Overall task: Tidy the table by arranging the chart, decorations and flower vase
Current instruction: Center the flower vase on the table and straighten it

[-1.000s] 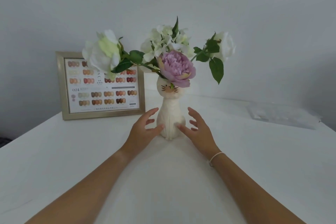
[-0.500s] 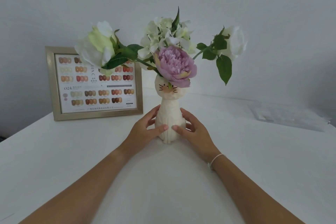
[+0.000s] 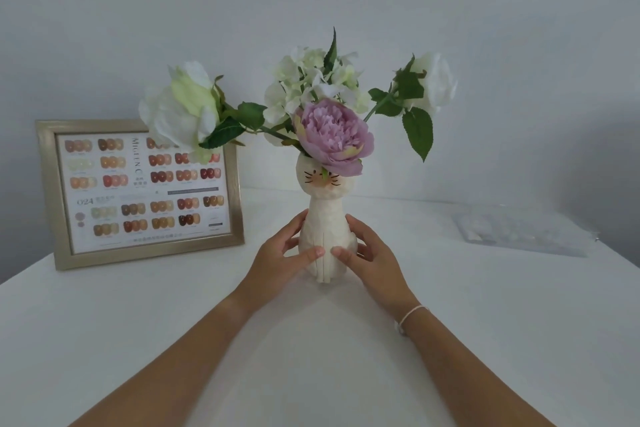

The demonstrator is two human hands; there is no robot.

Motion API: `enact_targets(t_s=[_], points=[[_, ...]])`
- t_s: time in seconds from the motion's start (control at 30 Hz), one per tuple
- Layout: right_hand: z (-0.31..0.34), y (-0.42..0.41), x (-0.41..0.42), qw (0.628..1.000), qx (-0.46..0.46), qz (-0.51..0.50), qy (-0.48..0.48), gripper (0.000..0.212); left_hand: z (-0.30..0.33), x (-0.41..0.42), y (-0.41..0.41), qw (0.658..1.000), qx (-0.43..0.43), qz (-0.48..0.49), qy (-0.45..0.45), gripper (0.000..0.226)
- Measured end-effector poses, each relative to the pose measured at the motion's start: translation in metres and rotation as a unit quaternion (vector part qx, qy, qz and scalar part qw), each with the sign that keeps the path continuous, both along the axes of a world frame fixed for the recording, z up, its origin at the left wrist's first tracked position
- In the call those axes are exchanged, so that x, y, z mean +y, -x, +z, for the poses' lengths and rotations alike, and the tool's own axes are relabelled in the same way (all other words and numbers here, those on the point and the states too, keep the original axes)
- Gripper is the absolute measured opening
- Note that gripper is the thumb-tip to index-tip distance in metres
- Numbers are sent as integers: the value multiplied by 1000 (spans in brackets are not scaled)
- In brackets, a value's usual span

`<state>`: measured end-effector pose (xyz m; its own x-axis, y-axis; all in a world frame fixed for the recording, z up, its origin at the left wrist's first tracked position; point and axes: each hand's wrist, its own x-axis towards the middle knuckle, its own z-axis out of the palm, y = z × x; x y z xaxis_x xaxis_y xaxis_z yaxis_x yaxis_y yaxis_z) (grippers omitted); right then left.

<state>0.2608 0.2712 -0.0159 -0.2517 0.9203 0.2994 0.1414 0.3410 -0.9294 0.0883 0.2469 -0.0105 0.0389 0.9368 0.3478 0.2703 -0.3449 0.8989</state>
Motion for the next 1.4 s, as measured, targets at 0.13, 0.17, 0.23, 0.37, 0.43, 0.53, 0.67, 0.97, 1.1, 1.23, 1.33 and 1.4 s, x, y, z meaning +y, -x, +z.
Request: enact_targets(t_s=[0.13, 0.17, 0.23, 0.37, 0.43, 0.53, 0.67, 0.97, 1.1, 1.23, 1.33, 1.4], points=[[4, -20, 20, 1000, -7, -23, -7, 55, 3, 26, -22, 1000, -6, -13, 6, 61], [4, -25, 25, 999, -7, -30, -9, 54, 3, 32, -27, 1000, -8, -18, 8, 61], [5, -34, 35, 999, -2, -41, -10, 53, 4, 46, -37, 1000, -7, -27, 8, 61], [3, -50, 58, 998, 1, -58, -16, 50, 4, 73, -54, 999, -1, -34, 15, 61], [3, -56, 68, 998, -3, -64, -19, 48, 3, 86, -59, 999, 4, -37, 16, 60], [1, -62, 84, 998, -3, -63, -18, 48, 1, 102, -66, 999, 7, -41, 17, 59], [0, -67, 101, 997, -10, -70, -19, 51, 0, 118, -71, 999, 0, -43, 18, 58], [-1, -72, 129, 997, -15, -74, -30, 51, 0, 144, -79, 999, 2, -33, 11, 59], [-4, -75, 137, 996, -19, -75, -32, 51, -2, 150, -81, 999, 3, -31, 13, 59], [-7, -76, 140, 997, -14, -73, -33, 50, -4, 154, -82, 999, 2, -35, 11, 59], [-9, -76, 141, 997, -11, -74, -35, 50, -5, 155, -81, 999, 1, -36, 14, 59], [-10, -76, 141, 997, -8, -75, -34, 50, -6, 155, -81, 999, 3, -36, 14, 60]])
